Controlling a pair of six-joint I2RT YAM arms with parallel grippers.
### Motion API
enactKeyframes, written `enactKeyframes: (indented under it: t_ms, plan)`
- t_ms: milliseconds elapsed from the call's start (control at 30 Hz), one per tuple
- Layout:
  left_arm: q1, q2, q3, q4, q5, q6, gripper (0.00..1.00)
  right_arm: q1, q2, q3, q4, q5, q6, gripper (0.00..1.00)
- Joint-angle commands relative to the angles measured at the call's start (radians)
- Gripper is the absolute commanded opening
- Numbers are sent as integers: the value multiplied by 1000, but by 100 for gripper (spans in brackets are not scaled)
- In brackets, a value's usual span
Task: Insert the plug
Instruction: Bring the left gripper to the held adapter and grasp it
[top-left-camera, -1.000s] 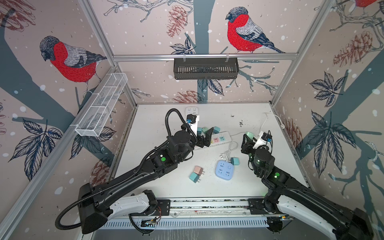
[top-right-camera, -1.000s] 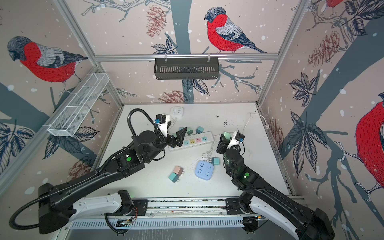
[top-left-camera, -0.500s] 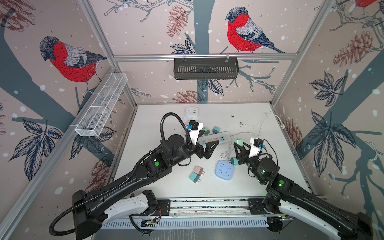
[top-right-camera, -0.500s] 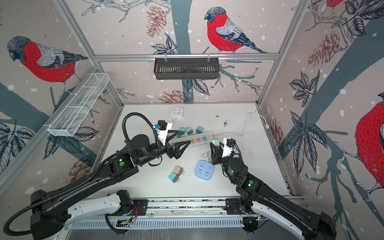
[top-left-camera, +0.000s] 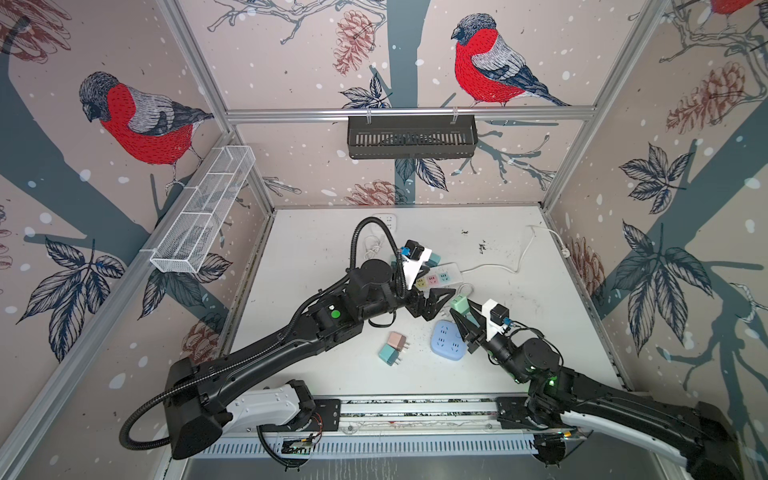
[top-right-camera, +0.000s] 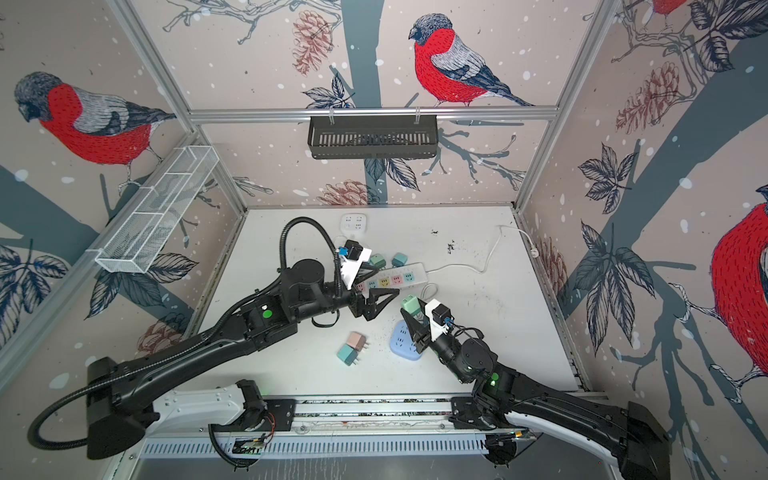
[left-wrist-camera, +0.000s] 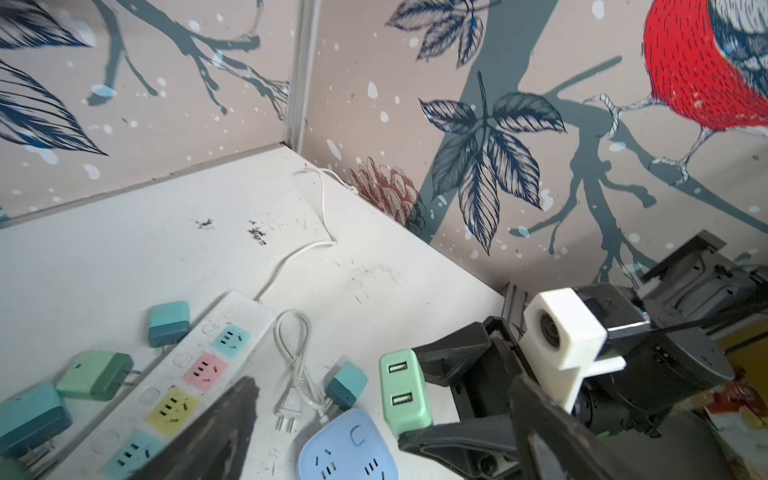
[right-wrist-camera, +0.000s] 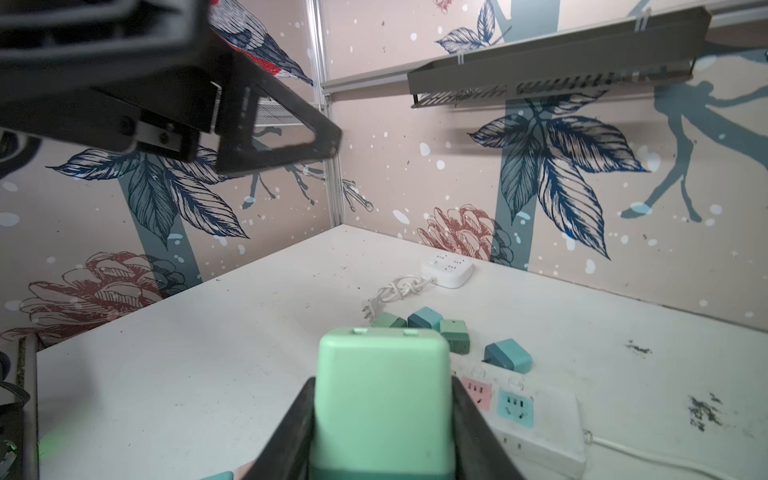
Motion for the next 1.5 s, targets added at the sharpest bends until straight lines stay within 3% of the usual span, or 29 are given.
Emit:
enactKeyframes:
  t_ms: [0,133,333,600,1000,1200,1467]
  plan:
    - [-24,66,61,-46,38,42,88,48,0,-26,148,40,-125,1]
    - [-34,111,92,-62,22,32,84,118,20,-79,276,114,-222,1]
    - [-50,115,86,-60,-10,35,84,150,6,-67,279,187,-237,1]
    - [-94,135,111,-104,-23,72,82,149,-4,-61,290,193,-240,1]
    - [-96,209,163,-147,6,88,71,149,-7,-65,298,218,-243,1]
    - [-100,253,199,-172,36,87,60,147,-27,-81,303,242,-267,1]
    - [-105,287,227,-228,58,113,58,147,-45,-104,293,260,-342,1]
